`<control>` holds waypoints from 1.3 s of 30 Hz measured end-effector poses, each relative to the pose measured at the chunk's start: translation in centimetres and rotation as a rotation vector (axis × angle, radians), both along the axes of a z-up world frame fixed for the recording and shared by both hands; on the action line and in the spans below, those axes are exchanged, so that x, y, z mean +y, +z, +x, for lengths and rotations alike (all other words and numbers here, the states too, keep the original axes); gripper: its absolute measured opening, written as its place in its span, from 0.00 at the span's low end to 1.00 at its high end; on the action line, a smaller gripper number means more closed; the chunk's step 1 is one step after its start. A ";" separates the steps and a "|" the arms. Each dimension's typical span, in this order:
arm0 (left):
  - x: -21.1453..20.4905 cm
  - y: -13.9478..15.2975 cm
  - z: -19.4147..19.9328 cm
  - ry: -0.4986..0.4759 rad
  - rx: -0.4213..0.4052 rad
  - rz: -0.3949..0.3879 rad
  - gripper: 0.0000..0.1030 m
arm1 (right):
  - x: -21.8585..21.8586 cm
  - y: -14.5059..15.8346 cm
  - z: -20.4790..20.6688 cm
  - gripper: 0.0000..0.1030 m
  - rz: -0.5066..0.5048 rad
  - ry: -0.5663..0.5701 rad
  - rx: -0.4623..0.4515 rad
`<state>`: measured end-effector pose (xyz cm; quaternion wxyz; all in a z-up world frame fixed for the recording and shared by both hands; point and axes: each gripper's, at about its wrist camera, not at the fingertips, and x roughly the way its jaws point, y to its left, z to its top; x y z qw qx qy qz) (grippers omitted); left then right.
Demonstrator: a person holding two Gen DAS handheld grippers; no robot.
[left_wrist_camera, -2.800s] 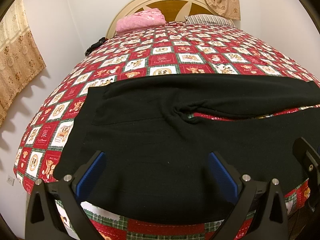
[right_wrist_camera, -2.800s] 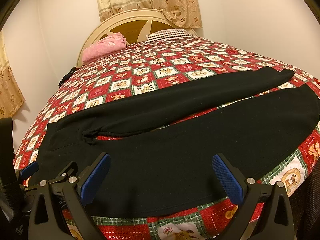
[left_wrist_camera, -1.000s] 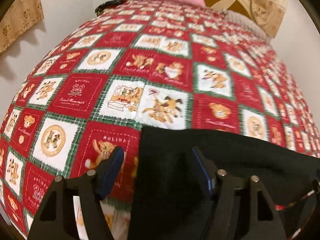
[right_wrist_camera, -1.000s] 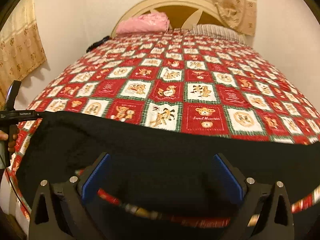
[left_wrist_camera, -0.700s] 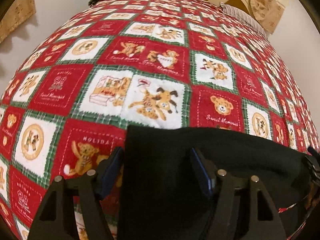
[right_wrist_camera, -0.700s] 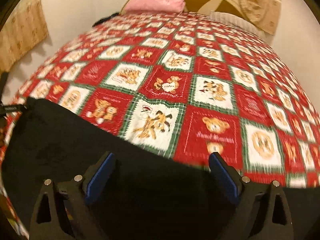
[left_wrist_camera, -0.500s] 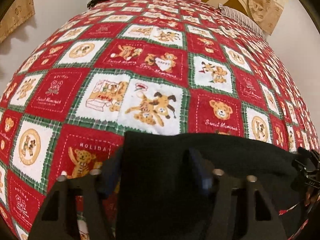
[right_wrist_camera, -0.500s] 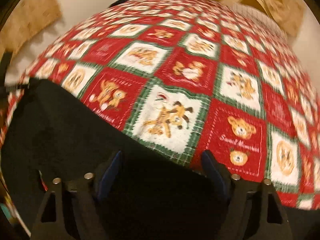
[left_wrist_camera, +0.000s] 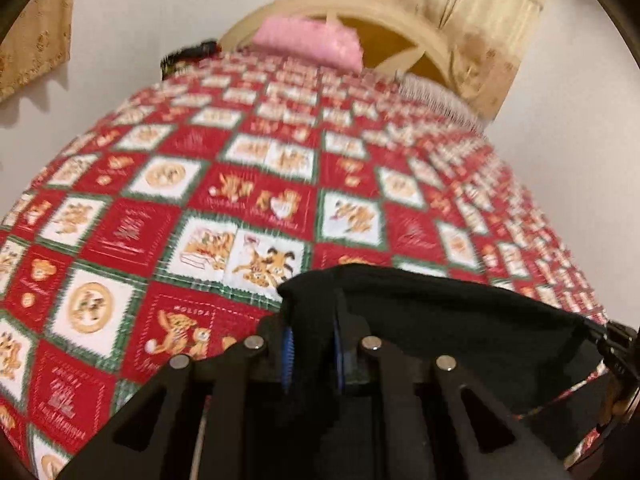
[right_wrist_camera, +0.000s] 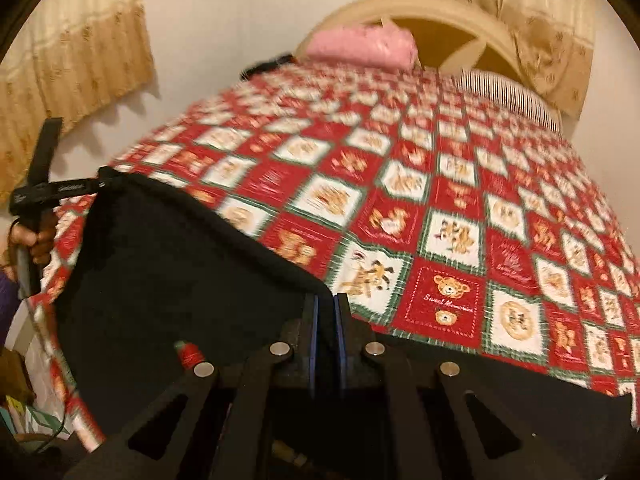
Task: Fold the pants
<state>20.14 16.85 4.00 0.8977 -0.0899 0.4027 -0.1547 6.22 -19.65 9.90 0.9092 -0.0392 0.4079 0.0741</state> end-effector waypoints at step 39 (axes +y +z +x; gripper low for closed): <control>0.9 -6.2 -17.8 -0.056 -0.003 -0.158 0.74 | -2.8 -7.9 -16.0 0.62 0.456 -0.418 -0.102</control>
